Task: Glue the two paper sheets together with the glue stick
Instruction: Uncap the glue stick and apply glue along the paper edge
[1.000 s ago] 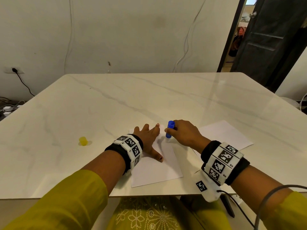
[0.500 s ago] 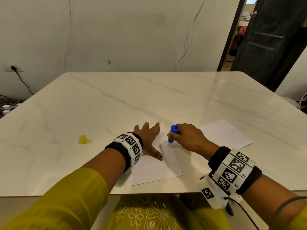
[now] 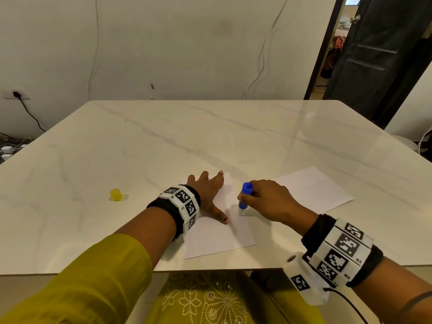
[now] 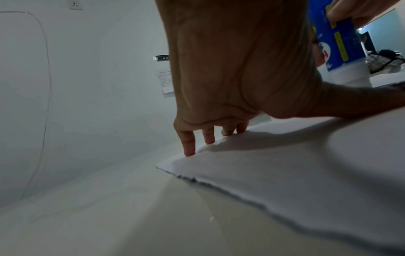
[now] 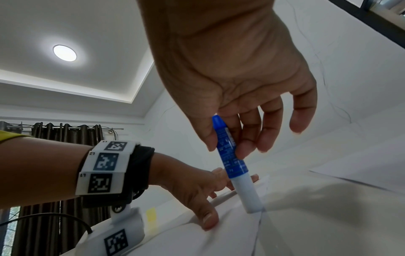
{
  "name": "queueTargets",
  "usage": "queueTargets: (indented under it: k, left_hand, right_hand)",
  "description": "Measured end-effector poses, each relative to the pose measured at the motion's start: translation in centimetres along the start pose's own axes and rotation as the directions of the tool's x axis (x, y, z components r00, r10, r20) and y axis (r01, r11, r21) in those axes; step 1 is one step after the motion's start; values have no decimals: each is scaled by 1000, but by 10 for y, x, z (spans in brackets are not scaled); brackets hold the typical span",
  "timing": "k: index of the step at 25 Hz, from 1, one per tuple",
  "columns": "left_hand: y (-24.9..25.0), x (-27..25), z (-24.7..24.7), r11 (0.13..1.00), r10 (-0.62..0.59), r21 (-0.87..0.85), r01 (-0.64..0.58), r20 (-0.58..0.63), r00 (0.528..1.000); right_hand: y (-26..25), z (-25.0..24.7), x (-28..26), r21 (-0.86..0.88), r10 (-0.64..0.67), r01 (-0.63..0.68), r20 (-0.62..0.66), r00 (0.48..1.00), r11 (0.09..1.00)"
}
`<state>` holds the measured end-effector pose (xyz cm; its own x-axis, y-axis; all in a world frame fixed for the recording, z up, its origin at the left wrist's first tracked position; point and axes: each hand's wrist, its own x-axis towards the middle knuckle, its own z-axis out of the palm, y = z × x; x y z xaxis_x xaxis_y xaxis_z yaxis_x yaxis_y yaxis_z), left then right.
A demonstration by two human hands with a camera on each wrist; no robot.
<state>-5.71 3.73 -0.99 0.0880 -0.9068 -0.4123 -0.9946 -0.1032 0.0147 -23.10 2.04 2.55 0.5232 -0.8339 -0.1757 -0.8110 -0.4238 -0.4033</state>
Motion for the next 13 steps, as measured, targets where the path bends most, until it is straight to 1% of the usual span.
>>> queueTargets:
  k: [7,13]
  left_hand:
    - [-1,1,0,999,-33,-21,33,20,999]
    - [2,-3,-1,1000,-16,-8,16,-1,1000]
  right_hand:
    - [5,-1,-15,28,-30,30,13,999,999]
    - [8,-1,-30,31,-42,42,20,999,999]
